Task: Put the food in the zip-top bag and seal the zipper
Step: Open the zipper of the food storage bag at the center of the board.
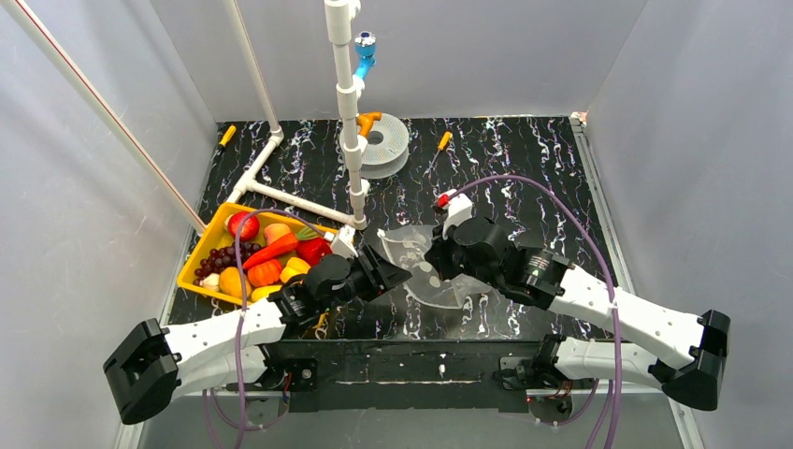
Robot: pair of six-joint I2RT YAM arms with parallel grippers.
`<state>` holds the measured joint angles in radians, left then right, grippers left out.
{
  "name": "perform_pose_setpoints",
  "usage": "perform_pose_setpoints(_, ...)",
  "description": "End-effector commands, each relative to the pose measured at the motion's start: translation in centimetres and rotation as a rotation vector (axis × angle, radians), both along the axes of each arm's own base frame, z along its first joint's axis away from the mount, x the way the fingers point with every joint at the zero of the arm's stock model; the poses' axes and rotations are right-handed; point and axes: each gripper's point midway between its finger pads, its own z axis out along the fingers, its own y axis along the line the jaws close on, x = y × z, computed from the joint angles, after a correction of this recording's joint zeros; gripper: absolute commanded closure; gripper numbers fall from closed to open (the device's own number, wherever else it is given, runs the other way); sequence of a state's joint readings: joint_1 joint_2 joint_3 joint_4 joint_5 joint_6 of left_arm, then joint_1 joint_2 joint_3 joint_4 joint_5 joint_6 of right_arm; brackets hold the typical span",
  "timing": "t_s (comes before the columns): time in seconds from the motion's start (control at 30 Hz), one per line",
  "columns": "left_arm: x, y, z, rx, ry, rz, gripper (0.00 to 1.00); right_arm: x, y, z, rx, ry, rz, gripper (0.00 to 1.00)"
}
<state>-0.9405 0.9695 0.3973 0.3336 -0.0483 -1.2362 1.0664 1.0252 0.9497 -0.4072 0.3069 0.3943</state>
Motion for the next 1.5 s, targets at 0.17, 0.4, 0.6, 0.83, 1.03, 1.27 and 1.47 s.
perform_pose_setpoints(0.17, 1.2, -0.8, 2.0, -0.001, -0.104, 0.019, 0.65, -0.5, 0.6, 0.9, -0.012, 0.008, 0.051, 0.95)
perform_pose_setpoints(0.4, 0.8, -0.5, 3.6, 0.079, -0.177, -0.019, 1.00, 0.4, -1.0, 0.4, -0.180, -0.002, -0.012, 0.72)
perform_pose_setpoints(0.6, 0.4, -0.9, 5.0, 0.024, -0.206, -0.031, 1.00, 0.6, -1.1, 0.7, -0.313, -0.055, 0.003, 0.49)
perform_pose_setpoints(0.83, 0.2, -0.8, 5.2, 0.046, -0.199, -0.044, 1.00, 1.6, -2.3, 1.6, -0.556, -0.164, -0.098, 0.47)
perform_pose_setpoints(1.03, 0.4, -0.6, 5.7, 0.065, -0.206, -0.039, 1.00, 0.7, -2.2, 2.0, -0.675, -0.242, -0.145, 0.63)
perform_pose_setpoints(1.27, 0.2, 0.2, 6.3, 0.085, -0.230, -0.033, 1.00, 0.0, -1.7, 0.6, -0.646, -0.194, -0.163, 0.83)
perform_pose_setpoints(1.47, 0.0, 0.5, 6.4, 0.083, -0.232, -0.035, 1.00, -0.2, -0.9, 1.0, -0.542, -0.201, -0.134, 0.94)
